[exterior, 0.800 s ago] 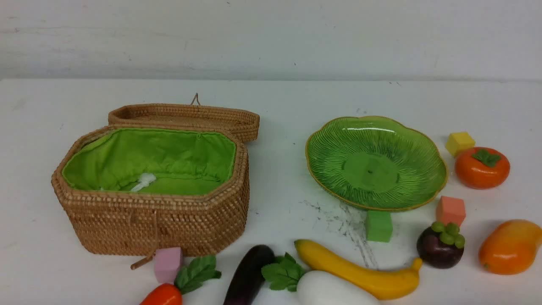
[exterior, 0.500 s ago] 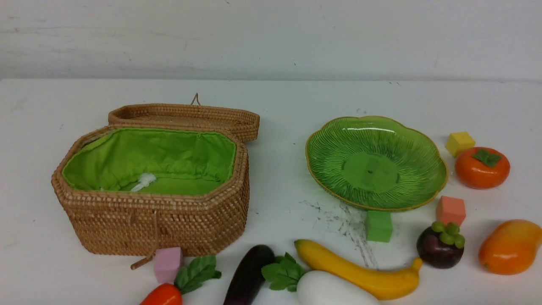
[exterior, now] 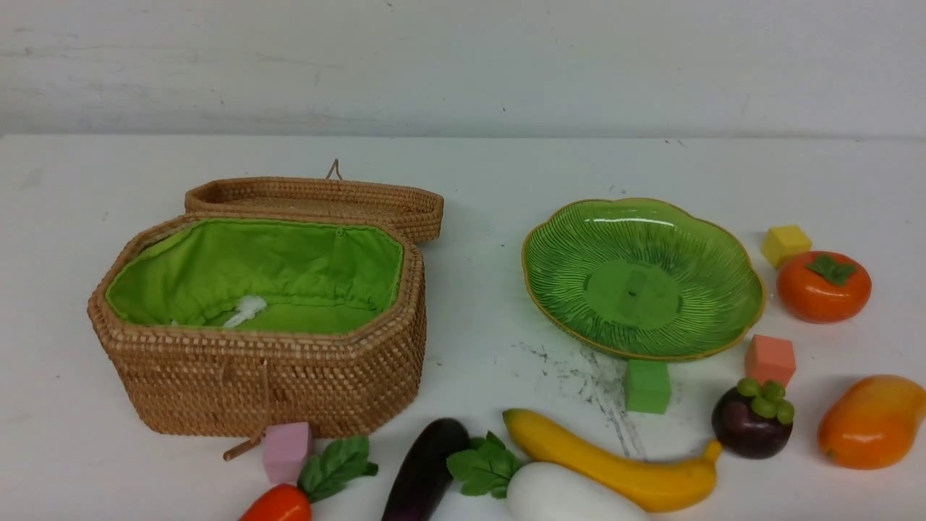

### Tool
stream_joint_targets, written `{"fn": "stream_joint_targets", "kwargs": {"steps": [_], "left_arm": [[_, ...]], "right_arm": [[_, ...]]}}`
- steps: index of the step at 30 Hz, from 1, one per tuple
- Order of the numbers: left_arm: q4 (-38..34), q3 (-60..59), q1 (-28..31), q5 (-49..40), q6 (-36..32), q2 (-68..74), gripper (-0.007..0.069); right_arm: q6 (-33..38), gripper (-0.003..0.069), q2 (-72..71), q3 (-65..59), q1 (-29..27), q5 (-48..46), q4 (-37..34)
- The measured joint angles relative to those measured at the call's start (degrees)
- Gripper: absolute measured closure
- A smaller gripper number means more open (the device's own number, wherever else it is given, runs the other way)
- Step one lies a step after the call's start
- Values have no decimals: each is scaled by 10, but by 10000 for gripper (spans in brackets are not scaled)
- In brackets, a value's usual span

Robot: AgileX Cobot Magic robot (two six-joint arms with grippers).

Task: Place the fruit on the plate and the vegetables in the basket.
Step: Use the right arm to grab a mango and put it into the right plate

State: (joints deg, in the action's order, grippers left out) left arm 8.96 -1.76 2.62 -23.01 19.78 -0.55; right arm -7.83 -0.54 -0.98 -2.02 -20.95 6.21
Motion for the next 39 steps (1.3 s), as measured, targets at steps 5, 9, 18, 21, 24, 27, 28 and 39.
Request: {"fn": "stream_joint_targets", "kwargs": {"steps": [5, 9, 18, 21, 24, 27, 28, 39], "left_arm": [[0, 0, 0, 0, 0, 0, 386], [0, 0, 0, 0, 0, 0, 386], [0, 0, 0, 0, 0, 0, 386], [0, 0, 0, 0, 0, 0, 386], [0, 0, 0, 0, 0, 0, 386], [0, 0, 0, 0, 0, 0, 386], [0, 0, 0, 0, 0, 0, 386], [0, 0, 0, 0, 0, 0, 386]], "right_arm": [[0, 420, 0, 0, 0, 0, 0], [0, 420, 0, 0, 0, 0, 0], [0, 420, 0, 0, 0, 1, 2], [0, 420, 0, -1, 0, 2, 2], [0, 420, 0, -3, 0, 19, -1], [0, 420, 0, -5, 0, 64, -2], [0, 420, 0, -5, 0, 89, -2], [-12, 420, 0, -5, 0, 318, -5]]}}
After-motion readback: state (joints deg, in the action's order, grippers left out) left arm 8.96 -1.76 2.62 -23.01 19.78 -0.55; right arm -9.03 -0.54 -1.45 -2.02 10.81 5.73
